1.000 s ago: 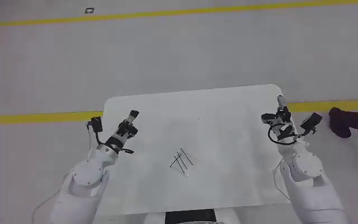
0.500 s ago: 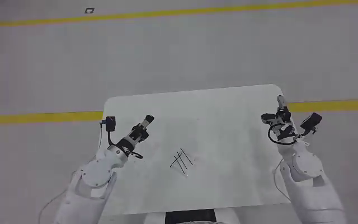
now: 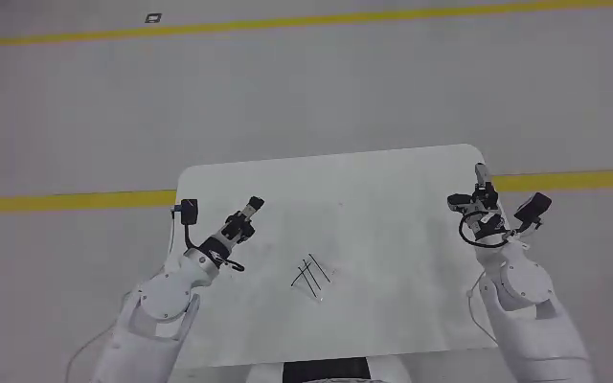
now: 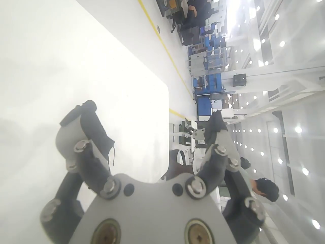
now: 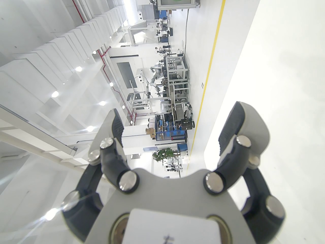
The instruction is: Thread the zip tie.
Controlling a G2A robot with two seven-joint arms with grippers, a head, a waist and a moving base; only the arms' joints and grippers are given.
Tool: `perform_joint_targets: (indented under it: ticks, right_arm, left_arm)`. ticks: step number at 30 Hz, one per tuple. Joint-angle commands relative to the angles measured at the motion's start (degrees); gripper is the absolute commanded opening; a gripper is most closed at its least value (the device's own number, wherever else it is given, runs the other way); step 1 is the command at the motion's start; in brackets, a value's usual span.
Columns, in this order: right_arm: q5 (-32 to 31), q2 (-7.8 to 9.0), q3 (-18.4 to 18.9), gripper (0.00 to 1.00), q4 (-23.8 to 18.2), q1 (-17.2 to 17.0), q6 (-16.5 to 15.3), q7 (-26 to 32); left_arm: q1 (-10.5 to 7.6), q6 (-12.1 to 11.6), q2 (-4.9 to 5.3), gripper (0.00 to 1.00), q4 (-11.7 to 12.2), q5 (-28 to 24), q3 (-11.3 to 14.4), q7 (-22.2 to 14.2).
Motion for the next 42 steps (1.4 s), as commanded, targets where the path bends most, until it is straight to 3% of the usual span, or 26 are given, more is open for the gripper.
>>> perform_joint_targets:
  ticks: [1,7,10,12,25,27,32,36,42]
  right_arm:
    - [0.00,0.00,0.00,1.00,0.00,0.00,0.00,0.00]
    - [0.00,0.00,0.00,1.00,0.00,0.00,0.00,0.00]
    - [0.00,0.00,0.00,1.00,0.00,0.00,0.00,0.00]
    - [0.00,0.00,0.00,1.00,0.00,0.00,0.00,0.00]
    - [0.00,0.00,0.00,1.00,0.00,0.00,0.00,0.00]
    - [0.00,0.00,0.00,1.00,0.00,0.00,0.00,0.00]
    - [0.00,0.00,0.00,1.00,0.00,0.00,0.00,0.00]
    - [0.00,0.00,0.00,1.00,0.00,0.00,0.00,0.00]
    - [0.00,0.00,0.00,1.00,0.00,0.00,0.00,0.00]
  left_arm:
    - [-0.10,0.04,0.02,1.00,-0.15,0.08,0.26,-0.58]
    - [-1.19,4.83,0.57,1.00,-2.65,4.43,1.96,-7.42]
    - [-1.58,10.05,0.80,1.00,-3.76,7.22,3.28,-9.94]
    - [-2.29,13.30,1.13,1.00,-4.14,11.03,4.92,-13.59]
    - [-2.67,12.88,1.23,1.00,-4.41,12.50,5.14,-13.78]
    - [-3.12,12.32,1.33,1.00,-5.01,13.98,6.21,-14.60]
    - [-4.25,13.60,1.78,1.00,-7.50,18.93,8.50,-19.05]
    - [-4.37,13.60,1.84,1.00,-7.87,22.15,9.99,-21.76]
    - [-4.66,13.60,1.66,1.00,-7.70,23.37,11.03,-22.39]
